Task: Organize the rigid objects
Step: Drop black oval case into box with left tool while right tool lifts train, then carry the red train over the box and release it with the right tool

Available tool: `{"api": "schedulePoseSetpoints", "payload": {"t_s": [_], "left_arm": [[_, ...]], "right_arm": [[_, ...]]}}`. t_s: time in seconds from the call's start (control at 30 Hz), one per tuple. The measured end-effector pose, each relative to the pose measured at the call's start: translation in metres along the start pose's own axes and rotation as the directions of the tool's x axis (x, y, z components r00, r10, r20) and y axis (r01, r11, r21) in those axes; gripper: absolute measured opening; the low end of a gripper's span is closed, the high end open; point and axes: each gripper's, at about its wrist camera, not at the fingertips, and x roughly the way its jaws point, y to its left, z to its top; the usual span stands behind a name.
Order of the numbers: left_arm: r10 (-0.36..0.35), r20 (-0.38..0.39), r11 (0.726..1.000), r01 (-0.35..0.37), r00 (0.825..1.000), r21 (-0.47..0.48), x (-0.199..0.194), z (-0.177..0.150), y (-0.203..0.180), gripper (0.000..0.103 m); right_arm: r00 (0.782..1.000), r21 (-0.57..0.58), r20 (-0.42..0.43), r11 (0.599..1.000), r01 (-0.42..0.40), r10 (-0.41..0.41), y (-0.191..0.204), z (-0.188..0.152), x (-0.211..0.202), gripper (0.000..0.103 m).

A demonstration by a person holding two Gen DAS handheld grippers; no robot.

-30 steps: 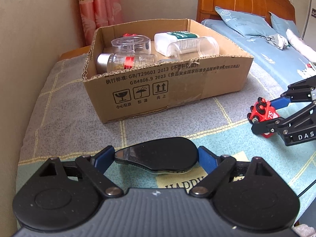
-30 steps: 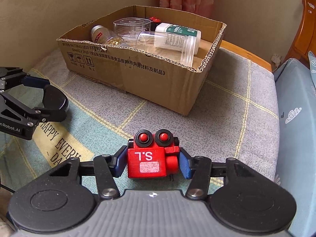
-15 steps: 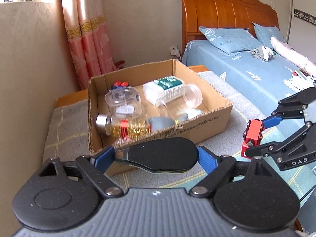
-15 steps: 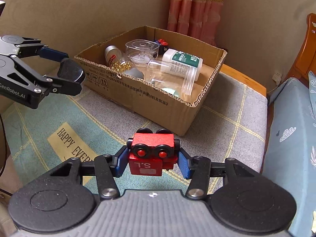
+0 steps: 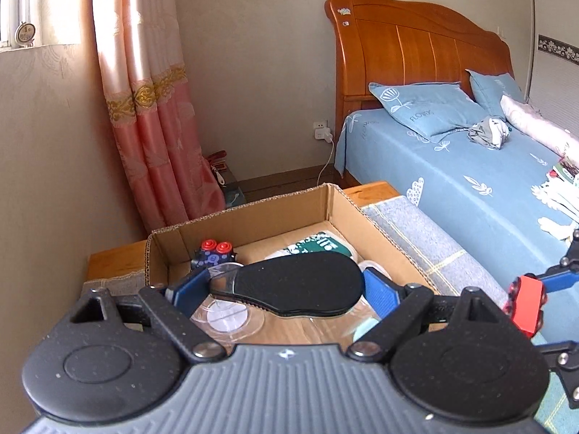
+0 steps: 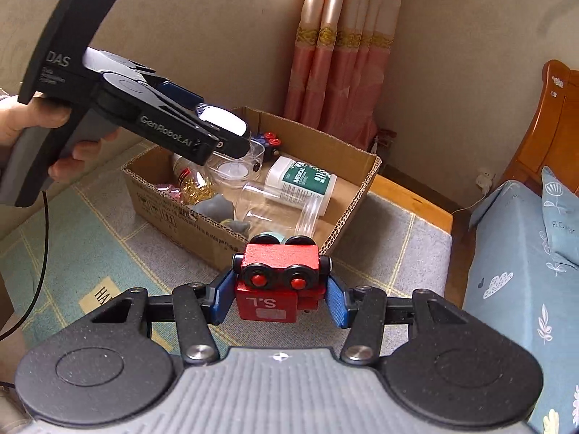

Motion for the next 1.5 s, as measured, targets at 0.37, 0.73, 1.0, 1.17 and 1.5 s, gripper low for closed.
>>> {"api": "schedulePoseSetpoints", "payload": {"t_s": [0.37, 0.73, 1.0, 1.17, 1.5], "left_arm": [[0.043, 0.028, 0.998, -0.042, 0.999, -0.055, -0.018, -0.017, 0.018, 0.101], [0.159, 0.061, 0.981, -0.15, 0.985, -0.127, -0.064, -0.053, 0.026, 0.102], [0.183, 0.013, 0.963, -0.176, 0.983, -0.203, -0.076, -0.071, 0.035, 0.102], [0.215, -0.003, 0.95, -0.21, 0.977, -0.233, -0.081, -0.08, 0.042, 0.102], [0.28, 0.024, 0.928, -0.264, 0.96, -0.263, -0.095, -0.098, 0.054, 0.102]], "right_arm": [[1.0, 0.006, 0.018, 1.0, 0.003, -0.003, -0.007, 0.018, 0.001, 0.057], [1.0, 0.044, 0.005, 0.999, -0.016, 0.016, -0.012, 0.058, 0.028, 0.057], [1.0, 0.064, -0.01, 0.998, -0.008, 0.009, -0.02, 0.096, 0.057, 0.057], [0.999, 0.082, -0.032, 0.997, -0.009, 0.011, -0.022, 0.118, 0.078, 0.057], [0.991, 0.14, -0.134, 0.99, 0.033, -0.014, -0.032, 0.147, 0.132, 0.057]]}}
